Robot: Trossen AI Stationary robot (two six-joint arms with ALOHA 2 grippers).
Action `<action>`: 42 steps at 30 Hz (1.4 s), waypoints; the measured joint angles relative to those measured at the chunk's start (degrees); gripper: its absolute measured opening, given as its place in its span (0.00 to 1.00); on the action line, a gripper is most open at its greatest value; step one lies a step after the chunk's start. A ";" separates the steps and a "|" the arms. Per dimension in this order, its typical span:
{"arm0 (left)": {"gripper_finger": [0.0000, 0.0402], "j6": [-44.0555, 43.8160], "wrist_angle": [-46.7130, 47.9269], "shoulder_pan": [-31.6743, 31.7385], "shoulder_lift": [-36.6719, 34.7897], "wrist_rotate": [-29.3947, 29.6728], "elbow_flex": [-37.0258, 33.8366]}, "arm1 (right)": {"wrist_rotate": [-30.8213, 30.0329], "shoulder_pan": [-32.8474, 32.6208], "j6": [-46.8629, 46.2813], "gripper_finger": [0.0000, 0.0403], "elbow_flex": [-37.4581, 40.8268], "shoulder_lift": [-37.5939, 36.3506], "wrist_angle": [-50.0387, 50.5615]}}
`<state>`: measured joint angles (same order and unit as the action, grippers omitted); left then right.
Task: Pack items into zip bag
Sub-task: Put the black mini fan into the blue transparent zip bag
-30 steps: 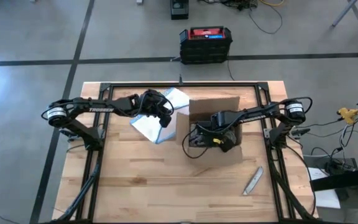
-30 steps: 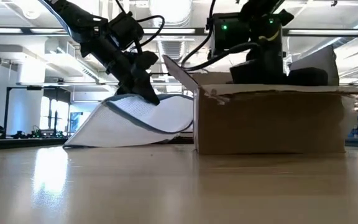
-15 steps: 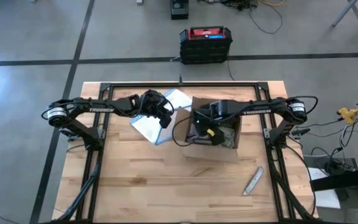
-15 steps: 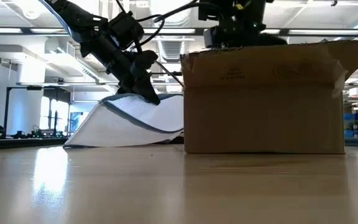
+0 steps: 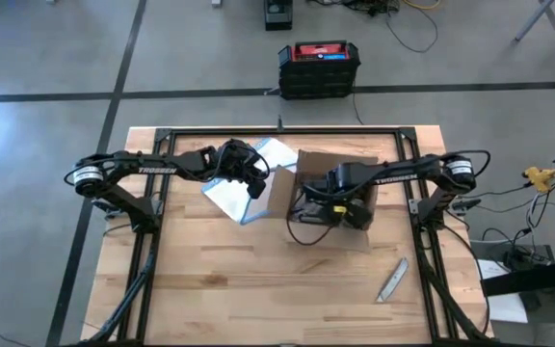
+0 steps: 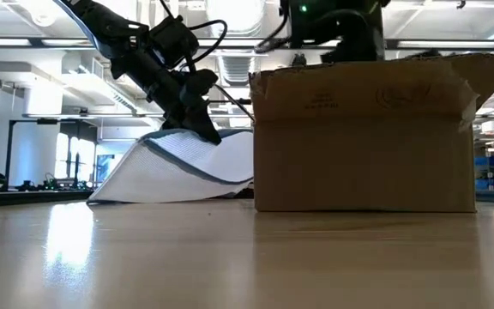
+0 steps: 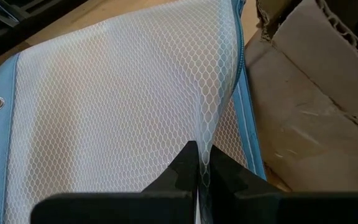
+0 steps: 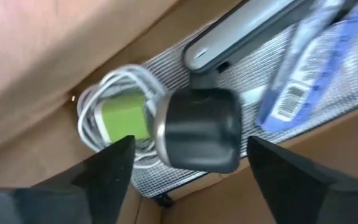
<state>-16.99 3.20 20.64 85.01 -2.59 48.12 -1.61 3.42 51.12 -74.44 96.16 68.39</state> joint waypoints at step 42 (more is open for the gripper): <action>0.00 -0.06 18.29 -0.02 -7.30 1.51 0.02 | -3.67 0.98 -34.99 0.53 -8.38 -0.73 6.93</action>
<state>-17.06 21.50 20.62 77.71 -1.08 48.14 -5.29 4.40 16.13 -82.82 95.43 75.32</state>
